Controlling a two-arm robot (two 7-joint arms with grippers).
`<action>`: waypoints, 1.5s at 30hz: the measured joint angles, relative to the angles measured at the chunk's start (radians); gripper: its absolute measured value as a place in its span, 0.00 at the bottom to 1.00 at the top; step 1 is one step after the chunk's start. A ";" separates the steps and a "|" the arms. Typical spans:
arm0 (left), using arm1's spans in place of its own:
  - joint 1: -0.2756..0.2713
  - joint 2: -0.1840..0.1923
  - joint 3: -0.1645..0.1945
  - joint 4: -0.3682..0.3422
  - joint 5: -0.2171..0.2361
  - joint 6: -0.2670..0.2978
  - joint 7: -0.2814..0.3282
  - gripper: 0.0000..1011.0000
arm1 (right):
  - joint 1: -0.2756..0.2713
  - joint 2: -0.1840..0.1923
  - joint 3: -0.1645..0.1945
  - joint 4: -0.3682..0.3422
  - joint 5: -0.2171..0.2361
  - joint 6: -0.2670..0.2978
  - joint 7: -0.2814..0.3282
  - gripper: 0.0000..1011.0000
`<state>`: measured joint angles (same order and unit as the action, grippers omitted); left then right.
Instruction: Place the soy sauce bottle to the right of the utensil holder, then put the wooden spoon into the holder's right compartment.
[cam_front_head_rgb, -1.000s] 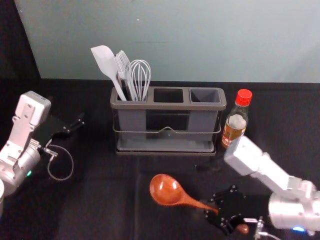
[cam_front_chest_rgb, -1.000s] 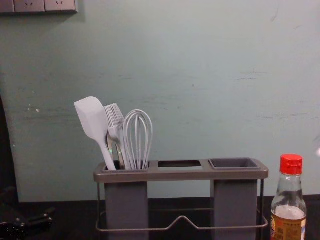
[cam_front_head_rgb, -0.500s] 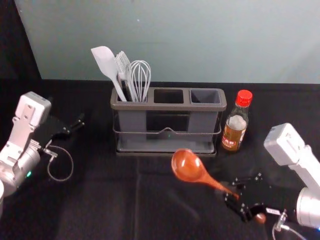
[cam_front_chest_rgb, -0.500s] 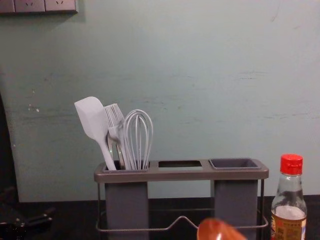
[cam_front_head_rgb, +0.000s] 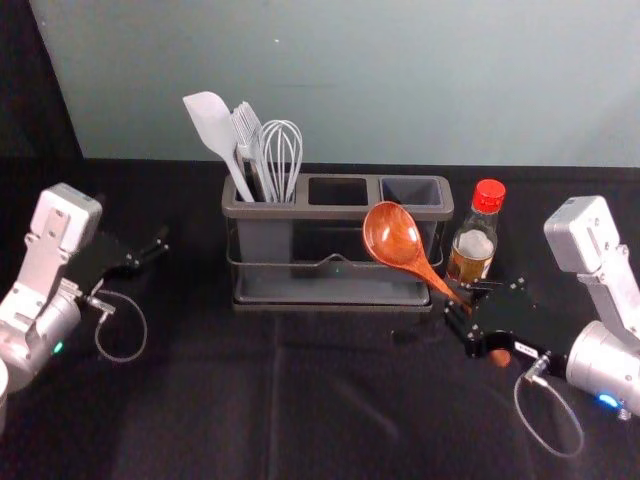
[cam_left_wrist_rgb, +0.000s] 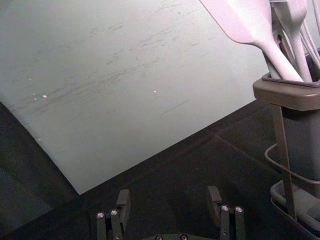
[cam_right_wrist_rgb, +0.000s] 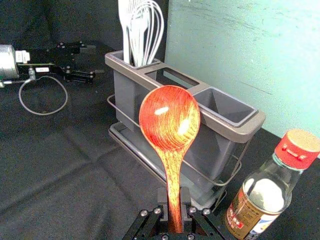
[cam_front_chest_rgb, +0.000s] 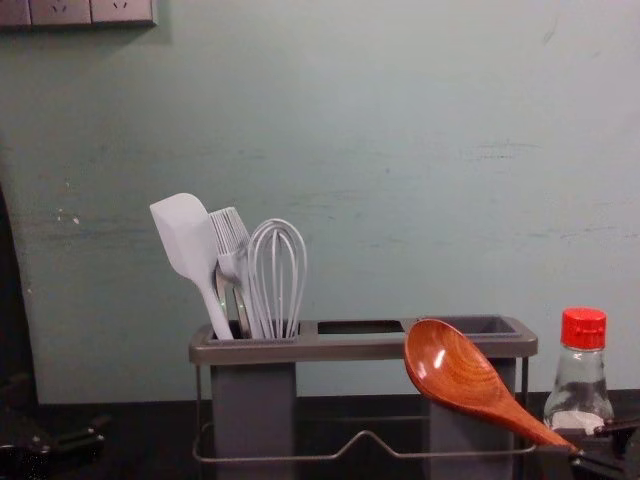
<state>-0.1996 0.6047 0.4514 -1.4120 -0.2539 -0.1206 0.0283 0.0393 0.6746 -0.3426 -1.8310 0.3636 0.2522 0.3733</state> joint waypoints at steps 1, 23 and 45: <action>0.000 0.000 0.000 0.000 0.000 0.000 0.000 0.99 | 0.001 -0.002 0.000 0.001 -0.003 0.000 0.003 0.14; 0.000 0.000 0.000 0.000 0.000 0.000 0.000 0.99 | -0.040 -0.021 0.072 -0.074 -0.033 -0.052 0.015 0.14; 0.000 0.000 0.000 0.000 0.000 0.000 0.000 0.99 | -0.084 -0.023 0.193 -0.115 0.042 -0.093 0.006 0.14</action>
<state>-0.1995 0.6047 0.4514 -1.4120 -0.2539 -0.1206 0.0283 -0.0444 0.6519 -0.1499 -1.9456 0.4059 0.1593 0.3794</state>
